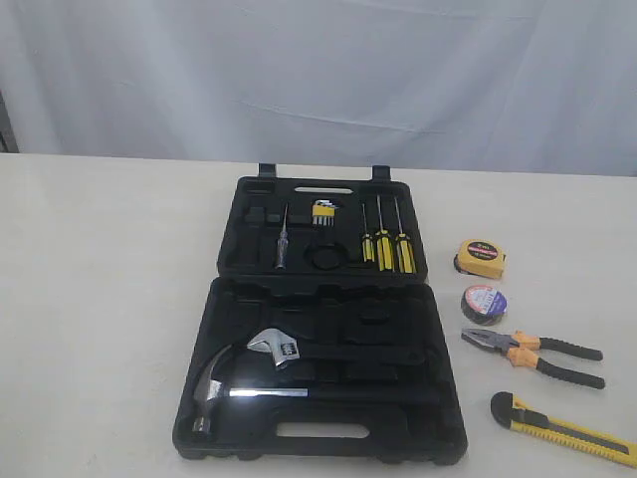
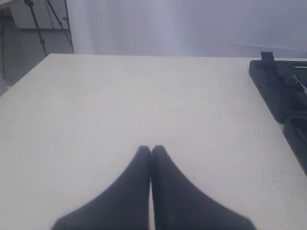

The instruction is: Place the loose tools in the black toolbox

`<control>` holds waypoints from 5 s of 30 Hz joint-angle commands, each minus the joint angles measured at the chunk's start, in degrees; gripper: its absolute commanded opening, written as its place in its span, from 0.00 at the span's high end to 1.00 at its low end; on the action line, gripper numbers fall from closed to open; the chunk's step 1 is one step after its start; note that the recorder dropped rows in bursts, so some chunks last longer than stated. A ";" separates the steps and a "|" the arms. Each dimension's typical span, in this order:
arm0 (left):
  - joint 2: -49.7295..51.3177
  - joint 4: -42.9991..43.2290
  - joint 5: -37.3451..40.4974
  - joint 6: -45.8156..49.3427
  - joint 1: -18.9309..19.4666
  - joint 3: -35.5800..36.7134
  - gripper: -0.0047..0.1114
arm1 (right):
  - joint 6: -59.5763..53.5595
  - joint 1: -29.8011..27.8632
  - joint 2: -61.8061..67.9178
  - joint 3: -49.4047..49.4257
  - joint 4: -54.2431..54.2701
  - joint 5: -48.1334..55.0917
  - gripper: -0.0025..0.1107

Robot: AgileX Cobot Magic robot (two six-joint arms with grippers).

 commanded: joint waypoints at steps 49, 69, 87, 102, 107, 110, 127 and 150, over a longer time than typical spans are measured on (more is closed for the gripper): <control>-0.07 0.00 -0.62 -0.12 -0.15 0.05 0.96 | -1.79 -0.30 -0.33 0.13 -0.67 -20.03 0.98; -0.07 0.00 -0.62 -0.12 -0.15 0.05 0.96 | 20.80 -0.30 -0.33 0.13 -0.67 -54.38 0.98; -0.07 0.00 -0.62 -0.12 -0.15 0.05 0.96 | 54.90 1.90 7.54 -13.98 -24.20 -18.36 0.98; -0.07 0.00 -0.62 -0.12 -0.15 0.05 0.96 | 33.85 32.30 52.58 -50.22 -24.56 34.27 0.98; -0.07 0.00 -0.62 -0.12 -0.15 0.05 0.96 | 26.91 32.93 61.57 -59.10 -24.02 40.96 0.98; -0.07 0.00 -0.62 -0.12 -0.15 0.05 0.96 | 25.03 32.93 64.91 -59.73 -24.33 40.39 0.98; -0.07 0.00 -0.62 -0.12 -0.15 0.05 0.96 | 22.59 16.51 82.71 -48.15 -16.77 21.92 0.98; -0.07 0.00 -0.62 -0.12 -0.15 0.05 0.96 | 16.85 13.43 99.82 -43.87 -9.68 1.90 0.98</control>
